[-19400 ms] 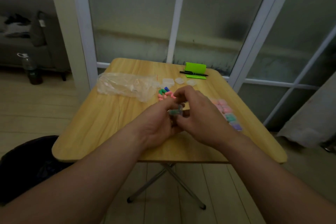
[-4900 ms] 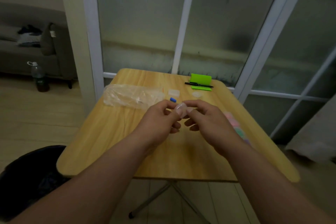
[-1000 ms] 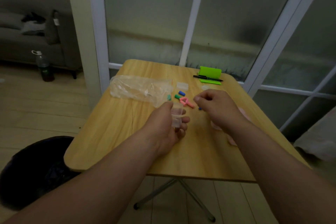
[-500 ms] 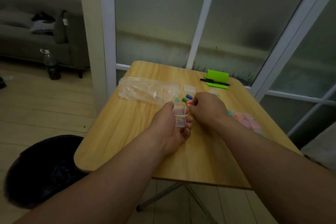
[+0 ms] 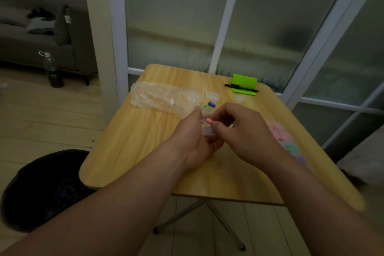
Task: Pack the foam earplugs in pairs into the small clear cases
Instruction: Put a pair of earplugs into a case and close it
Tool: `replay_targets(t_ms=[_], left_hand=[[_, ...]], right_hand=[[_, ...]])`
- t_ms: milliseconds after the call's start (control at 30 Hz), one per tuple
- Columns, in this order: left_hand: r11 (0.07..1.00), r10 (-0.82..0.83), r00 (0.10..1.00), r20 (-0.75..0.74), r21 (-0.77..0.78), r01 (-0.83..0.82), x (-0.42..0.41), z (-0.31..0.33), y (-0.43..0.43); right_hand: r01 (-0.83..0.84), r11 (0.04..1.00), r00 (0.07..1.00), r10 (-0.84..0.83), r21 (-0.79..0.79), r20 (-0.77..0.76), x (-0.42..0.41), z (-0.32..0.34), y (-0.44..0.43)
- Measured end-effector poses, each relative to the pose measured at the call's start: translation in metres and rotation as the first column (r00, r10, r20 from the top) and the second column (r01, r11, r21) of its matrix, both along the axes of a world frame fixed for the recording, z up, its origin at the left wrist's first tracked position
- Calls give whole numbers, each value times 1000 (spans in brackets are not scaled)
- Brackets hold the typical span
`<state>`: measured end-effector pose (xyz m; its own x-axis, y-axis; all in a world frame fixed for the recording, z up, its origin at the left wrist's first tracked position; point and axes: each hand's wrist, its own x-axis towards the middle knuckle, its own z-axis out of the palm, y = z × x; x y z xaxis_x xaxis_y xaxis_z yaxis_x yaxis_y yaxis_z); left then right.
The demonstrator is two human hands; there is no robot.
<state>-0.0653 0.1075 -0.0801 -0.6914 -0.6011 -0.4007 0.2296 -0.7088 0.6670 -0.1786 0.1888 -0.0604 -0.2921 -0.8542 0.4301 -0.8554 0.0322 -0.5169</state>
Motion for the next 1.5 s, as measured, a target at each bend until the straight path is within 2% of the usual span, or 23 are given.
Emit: replay_targets(t_ms=[200, 333, 433, 500, 600, 700, 767, 933, 1067, 1200, 1500], left_hand=[[998, -18, 999, 28, -56, 19, -4, -1, 5], [998, -30, 999, 10, -50, 31, -6, -6, 1], [998, -56, 998, -33, -40, 55, -7, -9, -1], [998, -45, 998, -34, -53, 43, -7, -8, -1], [996, 66, 998, 6, -54, -66, -7, -4, -1], [987, 161, 987, 18, -17, -161, -7, -1, -3], [983, 182, 983, 25, 0, -182, -7, -1, -4], [984, 180, 983, 34, 7, -180, -8, 3, -1], [986, 168, 985, 46, 14, -168, -6, 3, -2], [988, 157, 987, 41, 2, -157, -4, 4, -2], [987, 160, 986, 36, 3, -160, -6, 4, 0]], right_hand=[[-17, 993, 987, 34, 113, -156, -3, -5, 3], [-52, 991, 984, 72, 123, -161, -3, -2, 3], [-60, 993, 993, 71, 102, -99, -8, -3, 5], [-10, 999, 998, 13, 43, -67, -16, -2, 6], [148, 989, 989, -148, -8, -8, -36, 1, 4], [279, 959, 960, -280, 50, -3, -54, -2, -2], [305, 945, 952, -304, 115, -27, -59, -7, -7], [300, 930, 944, -257, 212, -206, -61, -15, -25], [307, 909, 949, -269, 282, -163, -66, -7, -26], [320, 850, 931, -199, 419, -306, -79, -2, -12], [286, 860, 904, -95, 423, -418, -74, -3, -8]])
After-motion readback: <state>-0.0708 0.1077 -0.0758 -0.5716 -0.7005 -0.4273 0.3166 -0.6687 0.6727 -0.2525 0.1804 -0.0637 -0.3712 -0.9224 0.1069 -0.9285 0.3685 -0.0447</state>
